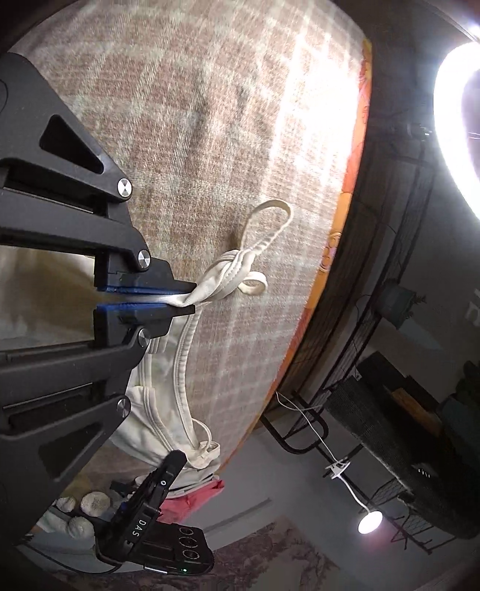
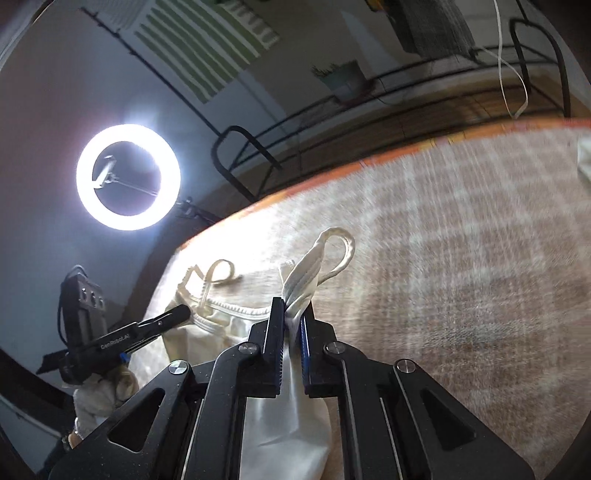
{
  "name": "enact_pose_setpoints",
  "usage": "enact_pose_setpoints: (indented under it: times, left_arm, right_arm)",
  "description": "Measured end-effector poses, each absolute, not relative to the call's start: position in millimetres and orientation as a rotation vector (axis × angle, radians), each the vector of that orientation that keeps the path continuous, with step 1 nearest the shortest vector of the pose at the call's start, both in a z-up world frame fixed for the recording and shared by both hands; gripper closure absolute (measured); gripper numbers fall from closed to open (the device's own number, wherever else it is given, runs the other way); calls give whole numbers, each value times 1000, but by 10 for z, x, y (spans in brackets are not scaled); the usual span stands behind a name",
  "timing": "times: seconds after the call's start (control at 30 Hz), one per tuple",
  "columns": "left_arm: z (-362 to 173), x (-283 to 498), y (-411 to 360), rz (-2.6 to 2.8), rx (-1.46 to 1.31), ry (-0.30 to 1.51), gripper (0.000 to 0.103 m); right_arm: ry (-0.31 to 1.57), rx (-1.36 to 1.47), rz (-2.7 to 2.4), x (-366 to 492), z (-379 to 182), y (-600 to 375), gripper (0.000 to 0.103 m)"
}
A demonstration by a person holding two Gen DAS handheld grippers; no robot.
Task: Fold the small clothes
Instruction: 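Grasp the strap end with the left tool while the right tool grasps the other strap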
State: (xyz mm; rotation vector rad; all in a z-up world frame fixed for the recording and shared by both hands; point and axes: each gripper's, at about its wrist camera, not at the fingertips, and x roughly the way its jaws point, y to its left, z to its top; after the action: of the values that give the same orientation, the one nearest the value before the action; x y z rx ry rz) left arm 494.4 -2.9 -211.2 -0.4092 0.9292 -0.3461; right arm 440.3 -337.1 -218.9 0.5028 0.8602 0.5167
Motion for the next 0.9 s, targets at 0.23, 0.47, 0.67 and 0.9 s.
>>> enact_pose_setpoints:
  times: [0.23, 0.47, 0.67, 0.9]
  left_arm:
    - [-1758, 4525, -23, -360, -327, 896, 102]
    - [-1509, 3935, 31, -358, -256, 885, 102]
    - [-1608, 3371, 126, -353, -231, 923, 102]
    - [-1731, 2890, 108, -343, -208, 962, 102]
  right_arm:
    - [845, 426, 533, 4011, -1854, -3331, 97]
    - [851, 320, 534, 3475, -1596, -3251, 97]
    - [860, 230, 545, 2962, -1481, -3110, 97]
    - [901, 174, 515, 2527, -1640, -3065, 97]
